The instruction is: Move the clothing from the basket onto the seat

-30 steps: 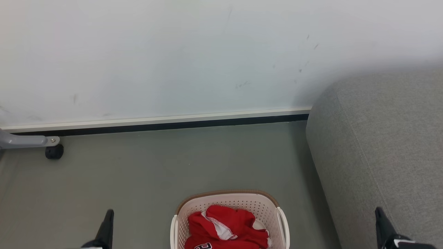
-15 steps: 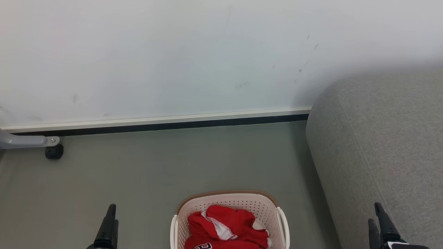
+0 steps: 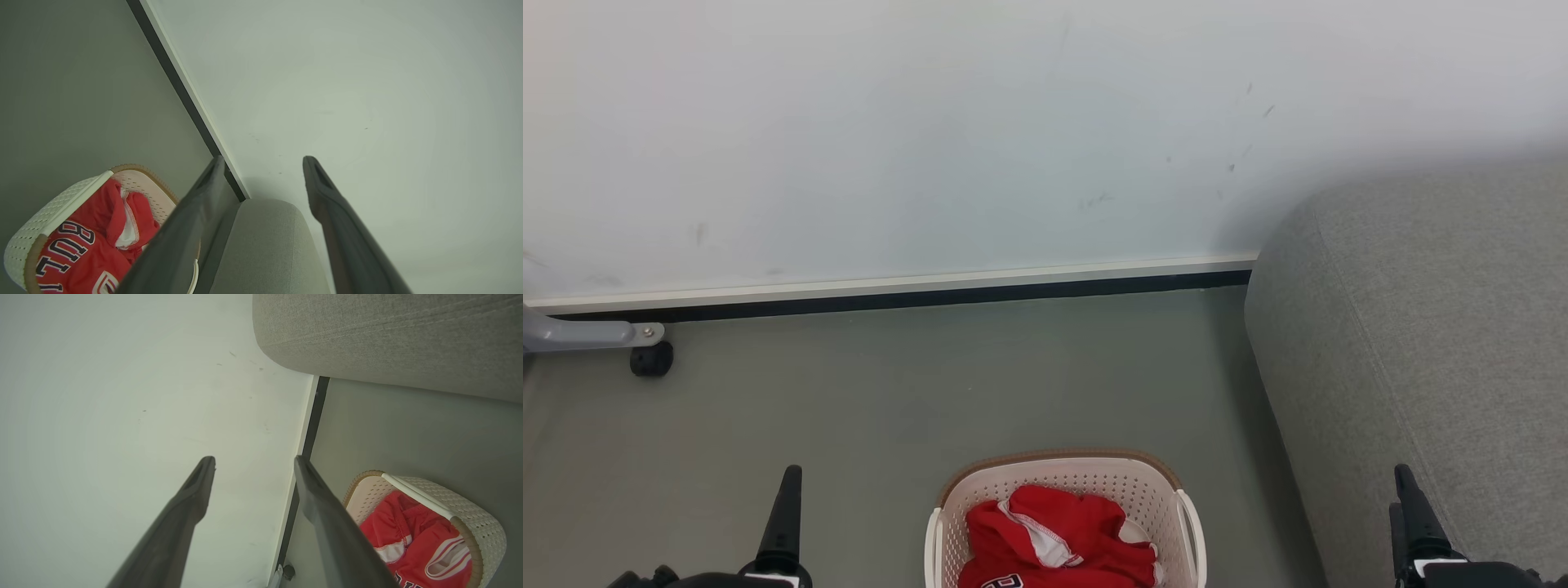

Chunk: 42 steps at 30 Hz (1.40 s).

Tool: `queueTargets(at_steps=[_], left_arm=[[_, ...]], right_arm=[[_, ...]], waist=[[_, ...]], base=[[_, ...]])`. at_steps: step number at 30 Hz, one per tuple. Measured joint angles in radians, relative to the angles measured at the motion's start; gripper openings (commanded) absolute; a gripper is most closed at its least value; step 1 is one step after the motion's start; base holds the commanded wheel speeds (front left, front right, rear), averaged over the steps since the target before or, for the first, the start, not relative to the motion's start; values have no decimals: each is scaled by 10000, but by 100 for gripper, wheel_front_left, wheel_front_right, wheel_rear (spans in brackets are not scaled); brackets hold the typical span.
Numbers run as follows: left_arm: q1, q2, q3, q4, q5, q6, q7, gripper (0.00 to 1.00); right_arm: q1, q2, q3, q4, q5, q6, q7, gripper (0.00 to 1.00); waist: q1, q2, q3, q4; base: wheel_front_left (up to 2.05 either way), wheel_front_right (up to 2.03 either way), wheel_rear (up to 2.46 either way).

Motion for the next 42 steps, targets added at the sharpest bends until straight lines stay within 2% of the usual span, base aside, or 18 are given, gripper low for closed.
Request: queueTargets(at_steps=[5, 14, 27, 42], left_arm=[[-25, 153, -255, -125, 953, 176, -169, 100], [-35, 376, -665, -408, 2579, 443, -518, 100], [12, 769, -1285, -696, 5143, 836, -972, 100], [456, 1168, -1457, -932, 7705, 1227, -1498, 100]], right_arm=[[0, -6, 211, -203, -805, -222, -182, 100], [-1, -79, 621, -564, -2475, -416, -529, 100], [-6, -621, 1638, -817, -5145, -761, -984, 100], [-12, -830, 2518, -978, -7436, -1124, -1546, 100]], waist=[[0, 0, -3, -2], [0, 0, -29, 3], [0, 0, -129, -6], [0, 0, -293, -64]], base=[[0, 0, 0], [0, 0, 0], [0, 0, 0], [0, 0, 0]])
